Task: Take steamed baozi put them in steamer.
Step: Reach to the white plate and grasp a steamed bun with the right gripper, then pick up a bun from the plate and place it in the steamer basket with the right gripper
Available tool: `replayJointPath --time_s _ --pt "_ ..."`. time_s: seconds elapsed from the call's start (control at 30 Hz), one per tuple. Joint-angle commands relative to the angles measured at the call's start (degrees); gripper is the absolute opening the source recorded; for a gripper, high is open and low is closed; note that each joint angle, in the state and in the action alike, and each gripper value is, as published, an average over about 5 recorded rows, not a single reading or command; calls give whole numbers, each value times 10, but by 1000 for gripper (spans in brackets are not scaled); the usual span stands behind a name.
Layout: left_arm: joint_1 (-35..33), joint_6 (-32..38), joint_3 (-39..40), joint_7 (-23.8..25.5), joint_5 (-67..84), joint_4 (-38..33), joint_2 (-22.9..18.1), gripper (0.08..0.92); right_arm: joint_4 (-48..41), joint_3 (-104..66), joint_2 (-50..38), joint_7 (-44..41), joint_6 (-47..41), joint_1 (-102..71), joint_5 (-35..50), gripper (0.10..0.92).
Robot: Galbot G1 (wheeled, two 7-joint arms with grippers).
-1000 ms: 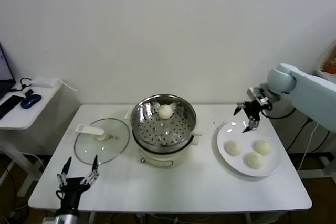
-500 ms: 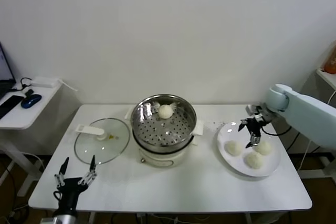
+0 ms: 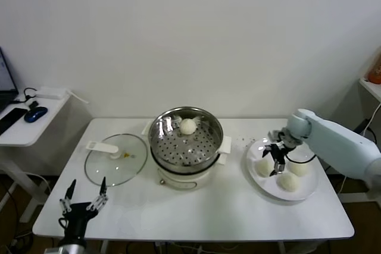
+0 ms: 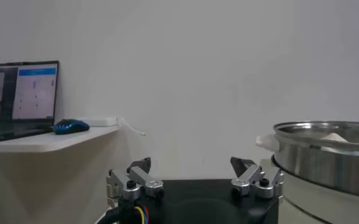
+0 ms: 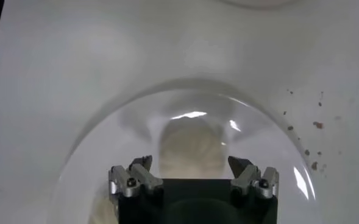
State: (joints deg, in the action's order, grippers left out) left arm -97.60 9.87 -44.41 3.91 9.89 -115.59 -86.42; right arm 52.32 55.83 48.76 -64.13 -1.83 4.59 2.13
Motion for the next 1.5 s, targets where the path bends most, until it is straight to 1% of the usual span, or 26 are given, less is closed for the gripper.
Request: replayJointPath --time_s 0.03,0.43,0.53,0.77,1.0,1.23,1.5 --pt "-1 2 0 0 1 2 2 823 -20 -19 15 6 8 -21 -30 823" --pt "1 -1 1 0 0 4 1 823 -32 -34 23 2 9 -26 -34 820" --pt "1 -1 1 0 -1 5 1 823 -33 -36 23 0 8 -26 -34 797" --pt "2 -2 1 0 -1 5 0 823 -31 -38 19 -5 8 -25 -33 691" --pt "3 -2 2 -1 -1 5 0 823 -21 -35 11 -7 6 -18 -22 669" --pt "3 -3 2 -1 -1 4 -1 823 13 -2 -12 -5 -24 34 63 662" --pt "9 -8 6 0 -6 1 -2 823 102 109 -50 -7 -62 187 211 665"
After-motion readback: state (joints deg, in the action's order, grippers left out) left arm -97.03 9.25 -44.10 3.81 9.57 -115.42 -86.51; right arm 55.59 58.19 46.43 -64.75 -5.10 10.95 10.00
